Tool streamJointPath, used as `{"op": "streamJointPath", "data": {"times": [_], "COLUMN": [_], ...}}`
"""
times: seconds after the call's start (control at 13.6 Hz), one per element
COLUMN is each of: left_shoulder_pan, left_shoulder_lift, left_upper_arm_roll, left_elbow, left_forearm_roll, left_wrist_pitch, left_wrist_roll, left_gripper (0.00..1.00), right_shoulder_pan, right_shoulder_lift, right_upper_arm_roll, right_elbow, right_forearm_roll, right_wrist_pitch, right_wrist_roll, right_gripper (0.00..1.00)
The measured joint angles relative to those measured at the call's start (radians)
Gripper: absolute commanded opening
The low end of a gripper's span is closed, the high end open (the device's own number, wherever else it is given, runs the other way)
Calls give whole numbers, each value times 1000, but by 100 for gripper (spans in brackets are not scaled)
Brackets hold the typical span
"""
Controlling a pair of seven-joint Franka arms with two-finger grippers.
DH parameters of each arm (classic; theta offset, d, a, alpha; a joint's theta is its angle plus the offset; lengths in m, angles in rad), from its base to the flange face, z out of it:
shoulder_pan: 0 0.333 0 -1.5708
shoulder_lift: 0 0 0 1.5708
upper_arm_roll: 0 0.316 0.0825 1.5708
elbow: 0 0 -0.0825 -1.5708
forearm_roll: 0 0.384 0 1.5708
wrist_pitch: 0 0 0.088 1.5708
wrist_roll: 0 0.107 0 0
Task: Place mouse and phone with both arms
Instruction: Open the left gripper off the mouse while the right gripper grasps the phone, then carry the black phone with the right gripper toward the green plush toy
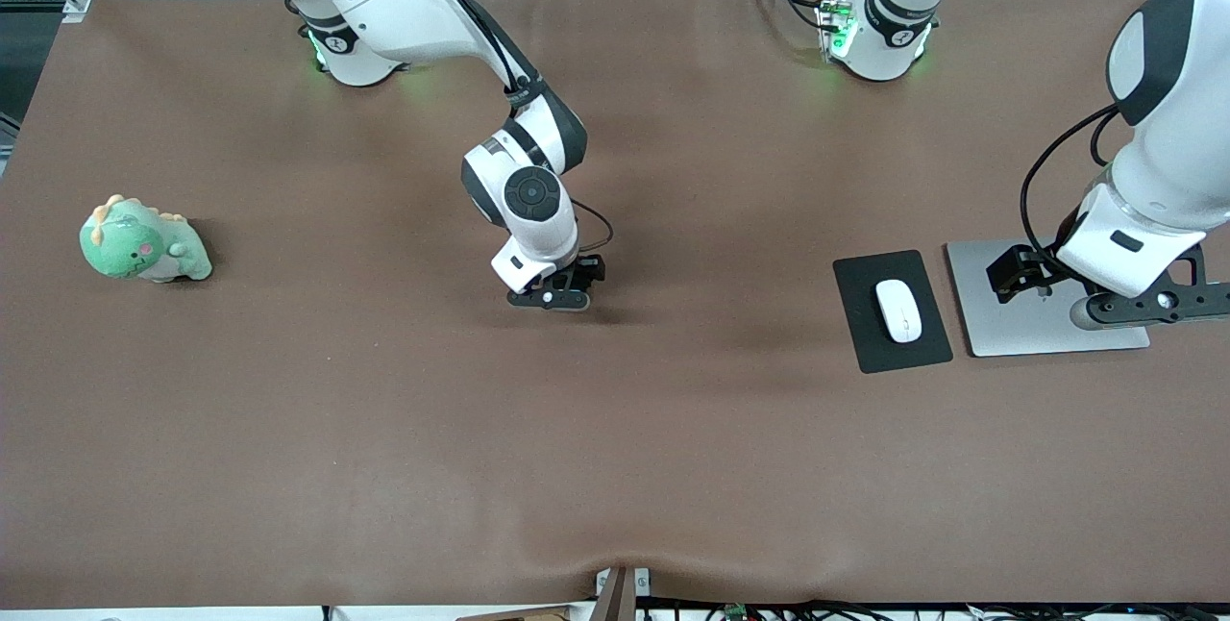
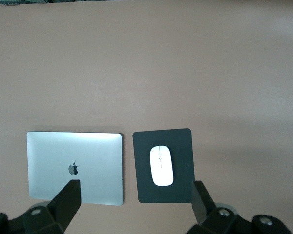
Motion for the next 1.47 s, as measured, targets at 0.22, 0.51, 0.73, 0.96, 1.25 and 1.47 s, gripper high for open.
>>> {"op": "streamJointPath", "data": {"times": [0.22, 0.51, 0.73, 0.96, 1.25, 1.47], "left_shoulder_pan": [0, 0, 0, 0, 1, 1], "left_shoulder_lift": [-21, -59, -75, -98, -144, -169], "left_upper_arm_roll": [-1, -2, -2, -2, 1, 1], "left_elbow": [0, 0, 0, 0, 0, 1], "left_forearm_roll": [0, -31, -34, -52, -85, -99], "left_wrist_pitch": [-29, -50, -72, -93, -139, -160], "left_wrist_roll": [0, 0, 0, 0, 0, 0], "left_gripper": [100, 100, 100, 100, 100, 100], "right_shoulder_pan": [2, 3, 5, 0, -46, -115], "right_shoulder_lift": [15, 20, 19, 12, -46, -102], "right_upper_arm_roll": [2, 2, 3, -1, -6, -8], "right_elbow": [-1, -2, -1, 10, 44, 44], "right_forearm_roll": [0, 0, 0, 0, 0, 0], "right_wrist_pitch": [23, 29, 31, 5, -125, -197], "right_wrist_roll": [0, 0, 0, 1, 5, 3], "right_gripper": [100, 12, 0, 0, 0, 0]}}
